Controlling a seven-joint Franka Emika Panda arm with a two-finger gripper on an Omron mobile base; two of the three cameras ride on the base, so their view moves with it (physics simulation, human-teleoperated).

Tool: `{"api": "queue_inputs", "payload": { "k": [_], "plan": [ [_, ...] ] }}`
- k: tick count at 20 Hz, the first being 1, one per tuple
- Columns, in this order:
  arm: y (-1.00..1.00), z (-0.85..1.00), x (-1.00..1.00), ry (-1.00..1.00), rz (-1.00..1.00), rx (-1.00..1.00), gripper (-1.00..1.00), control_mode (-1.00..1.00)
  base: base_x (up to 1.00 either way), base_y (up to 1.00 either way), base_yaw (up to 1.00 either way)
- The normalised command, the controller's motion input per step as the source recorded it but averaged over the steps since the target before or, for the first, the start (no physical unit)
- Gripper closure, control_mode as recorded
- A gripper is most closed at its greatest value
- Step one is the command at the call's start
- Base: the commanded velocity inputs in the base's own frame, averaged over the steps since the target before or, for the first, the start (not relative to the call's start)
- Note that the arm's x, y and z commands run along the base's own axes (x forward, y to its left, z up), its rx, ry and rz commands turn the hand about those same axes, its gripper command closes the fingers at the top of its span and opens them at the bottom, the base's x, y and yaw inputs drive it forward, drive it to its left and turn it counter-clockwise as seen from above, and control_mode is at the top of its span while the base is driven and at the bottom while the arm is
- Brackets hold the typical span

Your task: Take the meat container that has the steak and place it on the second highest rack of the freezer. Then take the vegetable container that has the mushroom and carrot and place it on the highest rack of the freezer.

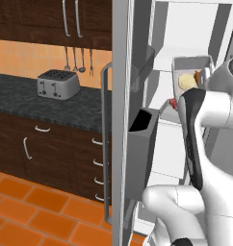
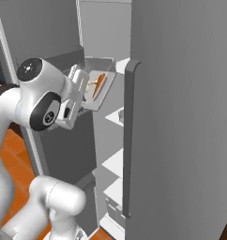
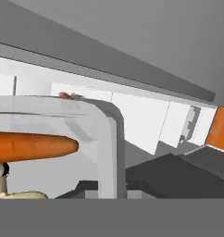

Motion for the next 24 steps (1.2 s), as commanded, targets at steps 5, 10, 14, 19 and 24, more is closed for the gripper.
{"api": "queue_inputs", "payload": {
  "k": [5,10,14,19,24],
  "plan": [
    [-0.11,0.34,0.90,0.00,-0.09,0.28,1.00,-1.00,0.00,0.00,0.00],
    [-0.10,0.00,0.94,0.00,-0.06,0.08,1.00,-1.00,0.00,0.00,0.00],
    [-0.38,-0.05,0.94,-0.06,0.00,0.02,1.00,-1.00,0.00,0.00,0.00],
    [-0.42,0.01,0.85,0.11,0.00,0.00,1.00,-1.00,0.00,0.00,0.00],
    [-0.35,0.00,0.82,0.08,0.00,0.00,1.00,-1.00,0.00,0.00,0.00]
  ]
}}
